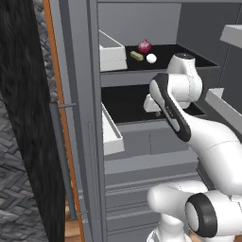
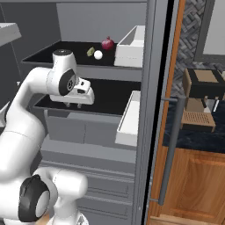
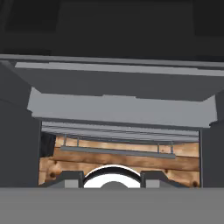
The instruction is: Pick the egg and butter from the fridge and place them by the bowl for mixing.
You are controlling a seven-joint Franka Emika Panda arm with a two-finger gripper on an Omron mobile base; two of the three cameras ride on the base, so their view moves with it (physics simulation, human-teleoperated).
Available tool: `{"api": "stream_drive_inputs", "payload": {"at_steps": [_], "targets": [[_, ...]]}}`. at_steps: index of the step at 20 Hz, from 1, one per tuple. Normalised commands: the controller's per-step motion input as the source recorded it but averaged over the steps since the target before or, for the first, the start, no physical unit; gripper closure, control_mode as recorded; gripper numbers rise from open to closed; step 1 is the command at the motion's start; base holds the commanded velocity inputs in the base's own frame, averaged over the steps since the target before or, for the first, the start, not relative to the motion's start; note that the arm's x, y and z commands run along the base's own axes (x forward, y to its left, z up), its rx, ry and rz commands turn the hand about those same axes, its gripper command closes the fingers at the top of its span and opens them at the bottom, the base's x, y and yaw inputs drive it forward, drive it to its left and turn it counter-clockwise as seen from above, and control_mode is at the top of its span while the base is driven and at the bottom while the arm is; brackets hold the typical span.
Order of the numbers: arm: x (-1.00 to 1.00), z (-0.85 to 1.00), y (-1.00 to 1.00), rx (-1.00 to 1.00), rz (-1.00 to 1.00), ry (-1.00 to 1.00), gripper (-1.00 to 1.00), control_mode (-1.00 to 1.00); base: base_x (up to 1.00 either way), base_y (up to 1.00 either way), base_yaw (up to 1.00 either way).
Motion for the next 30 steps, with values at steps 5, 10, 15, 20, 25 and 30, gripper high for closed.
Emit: {"api": "stream_drive_inputs", "payload": {"at_steps": [5,10,15,20,25,30], "targets": [[-0.20,0.00,-0.02,0.00,0.00,-0.15,-1.00,-1.00,0.00,0.00,0.00],[-0.19,0.17,-0.08,0.05,-0.05,-0.43,-1.00,-1.00,0.00,0.00,0.00],[-0.02,0.47,-0.13,0.06,-0.04,-0.26,-1.00,-1.00,0.00,0.00,0.00],[0.04,0.61,-0.13,0.03,-0.02,-0.09,-1.00,-1.00,0.00,0.00,0.00],[0.06,0.66,-0.10,0.00,0.00,-0.01,-1.00,-1.00,0.00,0.00,0.00],[0.27,0.59,0.00,0.00,-0.01,0.00,-1.00,-1.00,0.00,0.00,0.00]]}}
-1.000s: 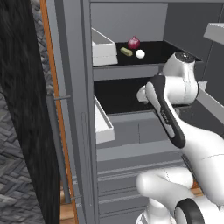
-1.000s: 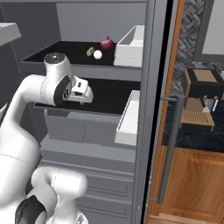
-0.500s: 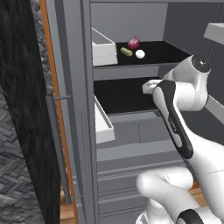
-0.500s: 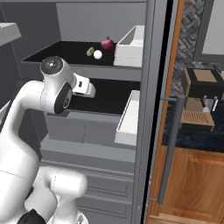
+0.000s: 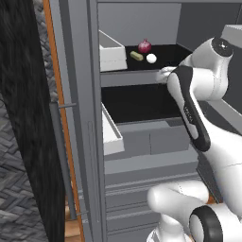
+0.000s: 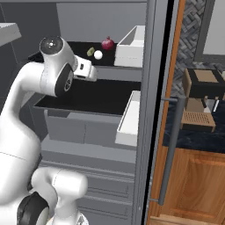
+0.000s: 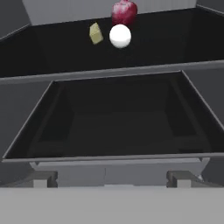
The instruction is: Pick the egg and butter from the fridge and place them by the bowl for mixing.
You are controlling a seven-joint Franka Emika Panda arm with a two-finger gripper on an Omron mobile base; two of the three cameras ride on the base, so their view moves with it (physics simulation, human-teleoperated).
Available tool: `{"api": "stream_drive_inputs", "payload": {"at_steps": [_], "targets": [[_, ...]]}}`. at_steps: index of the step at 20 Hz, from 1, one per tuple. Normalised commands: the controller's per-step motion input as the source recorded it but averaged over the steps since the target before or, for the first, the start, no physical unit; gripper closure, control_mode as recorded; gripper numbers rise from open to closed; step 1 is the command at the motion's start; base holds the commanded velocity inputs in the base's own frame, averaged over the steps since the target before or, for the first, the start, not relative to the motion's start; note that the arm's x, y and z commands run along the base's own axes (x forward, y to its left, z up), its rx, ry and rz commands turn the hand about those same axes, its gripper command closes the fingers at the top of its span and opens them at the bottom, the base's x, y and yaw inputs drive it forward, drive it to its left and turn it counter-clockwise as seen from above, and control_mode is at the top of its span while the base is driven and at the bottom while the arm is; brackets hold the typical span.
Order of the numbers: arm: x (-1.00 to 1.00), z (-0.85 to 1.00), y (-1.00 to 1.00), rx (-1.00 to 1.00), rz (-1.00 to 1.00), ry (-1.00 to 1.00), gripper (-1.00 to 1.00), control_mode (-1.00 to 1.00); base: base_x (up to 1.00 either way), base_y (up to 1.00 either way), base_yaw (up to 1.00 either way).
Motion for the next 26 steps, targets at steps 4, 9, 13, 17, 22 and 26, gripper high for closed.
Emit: {"api": "stream_drive_inputs", "payload": {"at_steps": [4,9,13,17,22,26], "targets": [[0.37,0.38,-0.03,0.00,0.00,-0.05,-1.00,-1.00,0.00,0.00,0.00],[0.39,0.25,-0.15,0.00,0.00,-0.15,-1.00,-1.00,0.00,0.00,0.00],[0.32,0.01,-0.03,-0.03,0.00,-0.20,-1.00,-1.00,0.00,0.00,0.00],[0.53,0.12,-0.01,0.00,0.00,-0.03,-1.00,-1.00,0.00,0.00,0.00],[0.53,0.03,0.00,0.00,0.03,0.00,-1.00,-1.00,0.00,0.00,0.00],[0.53,0.00,0.00,0.00,0.08,0.01,-1.00,-1.00,0.00,0.00,0.00]]}}
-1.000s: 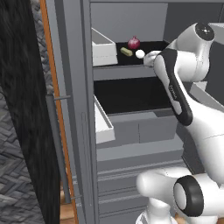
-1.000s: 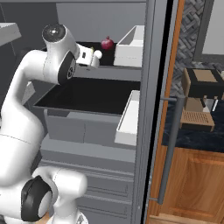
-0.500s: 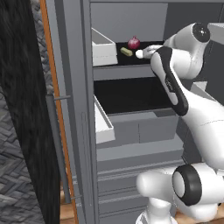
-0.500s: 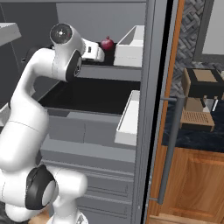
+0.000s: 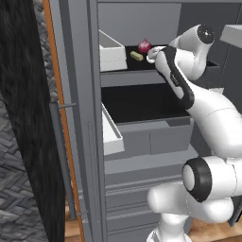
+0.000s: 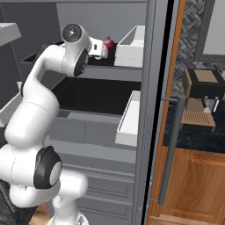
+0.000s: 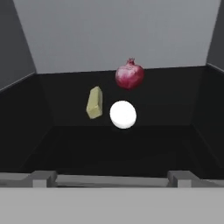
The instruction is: Pick the egg and butter from the fridge and place them by the bowl for mixing.
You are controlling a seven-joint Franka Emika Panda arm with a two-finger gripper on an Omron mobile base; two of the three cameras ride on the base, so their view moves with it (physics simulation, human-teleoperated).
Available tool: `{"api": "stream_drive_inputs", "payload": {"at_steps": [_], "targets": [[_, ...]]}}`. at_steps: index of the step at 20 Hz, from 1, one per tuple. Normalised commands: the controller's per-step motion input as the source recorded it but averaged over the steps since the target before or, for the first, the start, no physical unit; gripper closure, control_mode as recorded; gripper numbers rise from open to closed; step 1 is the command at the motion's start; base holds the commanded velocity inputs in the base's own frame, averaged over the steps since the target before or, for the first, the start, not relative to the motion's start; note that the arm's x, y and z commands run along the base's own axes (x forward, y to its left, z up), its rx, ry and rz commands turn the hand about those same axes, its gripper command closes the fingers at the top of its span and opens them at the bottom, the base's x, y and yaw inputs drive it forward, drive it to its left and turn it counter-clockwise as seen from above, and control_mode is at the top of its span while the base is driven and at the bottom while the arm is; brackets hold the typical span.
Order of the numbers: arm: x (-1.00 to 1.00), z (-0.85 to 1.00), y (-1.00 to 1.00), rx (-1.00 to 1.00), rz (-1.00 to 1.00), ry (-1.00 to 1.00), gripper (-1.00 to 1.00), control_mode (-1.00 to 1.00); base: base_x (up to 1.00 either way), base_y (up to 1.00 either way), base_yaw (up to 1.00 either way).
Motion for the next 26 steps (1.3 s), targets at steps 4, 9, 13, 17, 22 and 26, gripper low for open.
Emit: {"api": "stream_drive_inputs", "payload": {"at_steps": [4,9,13,17,22,26], "targets": [[0.46,-0.01,-0.09,0.00,0.12,0.01,-1.00,-1.00,0.00,0.00,0.00],[0.45,-0.06,-0.12,0.00,0.11,0.01,-1.00,-1.00,0.00,0.00,0.00],[0.44,-0.09,-0.04,0.00,0.05,0.02,-1.00,-1.00,0.00,0.00,0.00],[0.50,-0.10,-0.02,0.00,0.01,0.07,-1.00,-1.00,0.00,0.00,0.00],[0.53,-0.09,0.00,0.00,0.00,0.08,-1.00,-1.00,0.00,0.00,0.00],[0.28,-0.01,0.00,0.00,0.00,0.03,-1.00,-1.00,0.00,0.00,0.00]]}}
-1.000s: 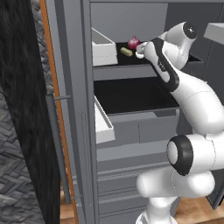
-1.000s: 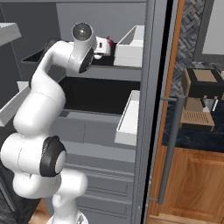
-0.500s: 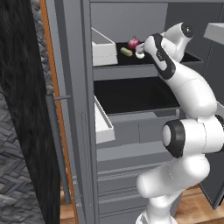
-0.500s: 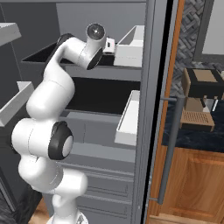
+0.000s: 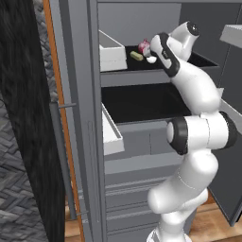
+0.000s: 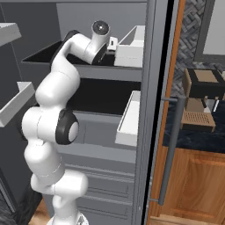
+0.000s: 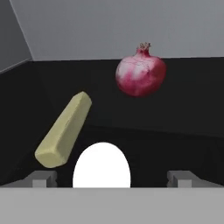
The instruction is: Pick the egg and butter from the fridge and place them by the bowl for mixing.
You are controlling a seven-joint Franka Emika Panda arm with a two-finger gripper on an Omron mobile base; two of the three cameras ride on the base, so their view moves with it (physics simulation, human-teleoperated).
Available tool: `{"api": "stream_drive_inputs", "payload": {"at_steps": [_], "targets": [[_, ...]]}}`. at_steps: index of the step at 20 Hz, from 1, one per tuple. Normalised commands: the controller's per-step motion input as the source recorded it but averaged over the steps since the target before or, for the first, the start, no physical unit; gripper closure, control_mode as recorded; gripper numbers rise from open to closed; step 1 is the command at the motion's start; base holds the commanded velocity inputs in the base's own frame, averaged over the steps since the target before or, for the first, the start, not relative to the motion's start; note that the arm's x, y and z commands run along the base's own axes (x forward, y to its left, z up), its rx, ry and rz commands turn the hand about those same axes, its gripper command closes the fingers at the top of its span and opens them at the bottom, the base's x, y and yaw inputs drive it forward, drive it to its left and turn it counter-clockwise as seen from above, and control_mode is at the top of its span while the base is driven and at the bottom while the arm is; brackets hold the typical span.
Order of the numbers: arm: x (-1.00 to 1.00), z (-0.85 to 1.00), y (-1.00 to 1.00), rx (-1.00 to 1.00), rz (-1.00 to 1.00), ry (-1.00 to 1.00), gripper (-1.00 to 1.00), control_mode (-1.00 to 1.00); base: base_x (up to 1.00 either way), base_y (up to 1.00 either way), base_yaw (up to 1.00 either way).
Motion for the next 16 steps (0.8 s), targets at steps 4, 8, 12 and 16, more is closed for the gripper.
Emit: {"api": "stream_drive_inputs", "payload": {"at_steps": [4,8,12,16], "targets": [[0.01,-0.12,0.01,0.00,0.00,0.04,-1.00,-1.00,0.00,0.00,0.00],[0.06,-0.18,0.07,0.00,0.00,0.00,-1.00,-1.00,0.00,0.00,0.00],[0.14,-0.15,0.08,0.05,0.00,0.00,-1.00,-1.00,0.00,0.00,0.00],[0.11,-0.16,0.07,0.06,0.00,0.00,-1.00,-1.00,0.00,0.00,0.00]]}}
